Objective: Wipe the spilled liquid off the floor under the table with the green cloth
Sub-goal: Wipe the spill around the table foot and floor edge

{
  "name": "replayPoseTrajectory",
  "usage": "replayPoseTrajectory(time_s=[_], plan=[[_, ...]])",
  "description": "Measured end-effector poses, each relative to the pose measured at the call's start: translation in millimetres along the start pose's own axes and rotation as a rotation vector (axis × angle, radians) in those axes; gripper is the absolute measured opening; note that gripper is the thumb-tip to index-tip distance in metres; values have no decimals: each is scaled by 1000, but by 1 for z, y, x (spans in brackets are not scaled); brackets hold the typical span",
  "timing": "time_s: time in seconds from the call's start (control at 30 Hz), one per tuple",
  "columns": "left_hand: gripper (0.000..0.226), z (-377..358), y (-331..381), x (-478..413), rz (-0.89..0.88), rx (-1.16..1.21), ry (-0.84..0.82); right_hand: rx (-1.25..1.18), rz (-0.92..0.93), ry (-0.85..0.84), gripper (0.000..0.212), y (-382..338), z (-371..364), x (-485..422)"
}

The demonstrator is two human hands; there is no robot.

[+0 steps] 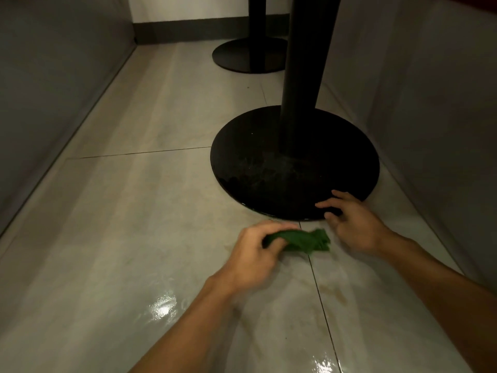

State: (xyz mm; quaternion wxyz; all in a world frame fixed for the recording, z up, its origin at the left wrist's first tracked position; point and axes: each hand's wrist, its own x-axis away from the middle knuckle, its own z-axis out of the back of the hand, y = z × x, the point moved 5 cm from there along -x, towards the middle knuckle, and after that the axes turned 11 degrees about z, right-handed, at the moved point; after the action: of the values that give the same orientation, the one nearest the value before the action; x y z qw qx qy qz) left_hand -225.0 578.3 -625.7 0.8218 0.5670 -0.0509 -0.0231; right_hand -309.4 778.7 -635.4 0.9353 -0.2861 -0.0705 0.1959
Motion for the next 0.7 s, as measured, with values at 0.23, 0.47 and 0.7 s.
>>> replayPoseTrajectory(time_s=[0.23,0.47,0.7], plan=[[36,88,-10,-9,-44,-359,402,90,68,-80,44,-6,-15,22],[35,75,-54,-24,127,-761,293,92,50,-76,44,-8,-16,20],[38,29,-46,62,58,-693,276,106,37,-55,44,-8,-18,21]])
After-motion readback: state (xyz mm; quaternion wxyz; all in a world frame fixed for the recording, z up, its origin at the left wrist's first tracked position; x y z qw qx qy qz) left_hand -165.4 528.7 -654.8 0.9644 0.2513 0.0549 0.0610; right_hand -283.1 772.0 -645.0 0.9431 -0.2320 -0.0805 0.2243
